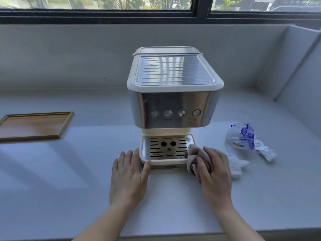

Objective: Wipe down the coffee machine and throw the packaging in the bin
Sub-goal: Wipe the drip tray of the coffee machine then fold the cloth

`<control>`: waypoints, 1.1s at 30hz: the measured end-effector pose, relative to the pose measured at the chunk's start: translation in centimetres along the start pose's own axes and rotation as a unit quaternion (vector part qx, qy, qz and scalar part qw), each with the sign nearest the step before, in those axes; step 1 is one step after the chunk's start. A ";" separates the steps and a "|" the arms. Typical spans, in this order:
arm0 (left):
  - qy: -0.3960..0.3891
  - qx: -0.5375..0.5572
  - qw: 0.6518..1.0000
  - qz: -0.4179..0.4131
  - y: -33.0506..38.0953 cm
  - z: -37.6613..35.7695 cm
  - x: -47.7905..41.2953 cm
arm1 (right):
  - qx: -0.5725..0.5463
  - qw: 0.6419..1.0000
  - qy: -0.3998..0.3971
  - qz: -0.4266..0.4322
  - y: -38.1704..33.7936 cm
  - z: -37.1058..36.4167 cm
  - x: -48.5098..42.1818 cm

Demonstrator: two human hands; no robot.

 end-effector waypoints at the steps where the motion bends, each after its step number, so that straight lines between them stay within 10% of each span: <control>1: 0.000 0.000 1.000 0.001 0.0 0.0 0.0 | 0.005 1.000 -0.005 0.001 -0.2 -0.7 -0.5; 8: -0.012 -0.007 1.000 0.006 0.0 0.3 0.1 | 0.139 0.981 -0.029 0.131 -2.3 -1.5 -0.6; 14: -0.009 -0.018 1.000 0.005 0.1 0.3 0.2 | 0.241 0.967 -0.088 0.010 -1.5 -3.3 -5.7; 20: -0.003 -0.022 1.000 0.006 0.2 0.3 0.3 | 0.213 0.941 -0.049 0.258 -4.6 -3.8 -1.3; 27: -0.005 -0.020 1.000 0.006 0.2 0.3 0.3 | 0.277 0.952 -0.091 0.091 -1.9 -5.7 -8.8; 33: 0.000 -0.016 1.000 0.007 0.1 0.3 0.1 | 0.295 0.922 -0.068 0.242 -3.2 -6.1 -3.8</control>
Point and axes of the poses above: each hand's wrist, its own x-axis away from the middle knuckle, its own z-axis out of the back of the hand, y = z × x, the point moved 8 cm from there along -x, towards the middle knuckle, and after that the axes turned 2 degrees about -x, right-handed, at the moved point
